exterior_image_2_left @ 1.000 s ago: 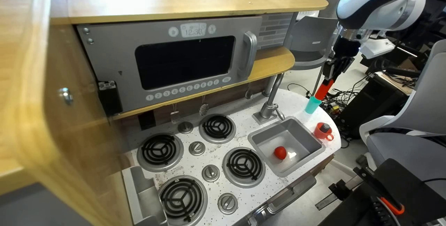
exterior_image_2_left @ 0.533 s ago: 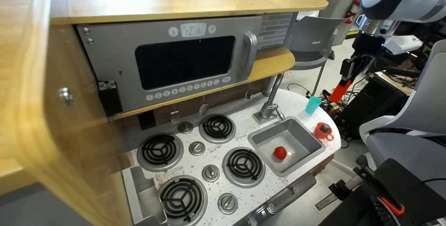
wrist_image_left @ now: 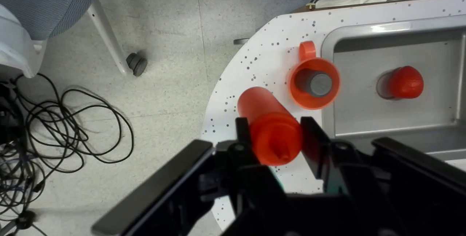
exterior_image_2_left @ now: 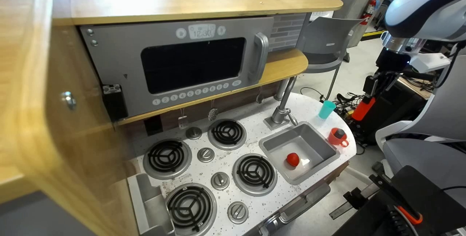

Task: Take the sauce bottle out of the blue cup and put it on the counter

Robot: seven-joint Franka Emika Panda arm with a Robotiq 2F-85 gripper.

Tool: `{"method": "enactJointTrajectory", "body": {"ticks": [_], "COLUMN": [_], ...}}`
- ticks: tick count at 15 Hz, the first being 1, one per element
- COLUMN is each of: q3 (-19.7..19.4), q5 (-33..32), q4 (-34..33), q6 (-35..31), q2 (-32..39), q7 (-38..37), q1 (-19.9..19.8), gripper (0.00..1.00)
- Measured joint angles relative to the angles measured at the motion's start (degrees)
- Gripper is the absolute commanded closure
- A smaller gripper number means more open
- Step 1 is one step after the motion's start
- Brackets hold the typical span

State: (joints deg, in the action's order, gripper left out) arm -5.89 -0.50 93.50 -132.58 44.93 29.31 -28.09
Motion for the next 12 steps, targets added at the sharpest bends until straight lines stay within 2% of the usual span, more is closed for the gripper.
{"method": "enactJointTrajectory", "body": {"ticks": [12], "q3": [-0.2], "q5": [-0.1], "q4": [-1.0], "q6": [-2.7], "q2": [6.4], "q7": [0.0], "q1": [-1.3], "gripper": [0.87]}}
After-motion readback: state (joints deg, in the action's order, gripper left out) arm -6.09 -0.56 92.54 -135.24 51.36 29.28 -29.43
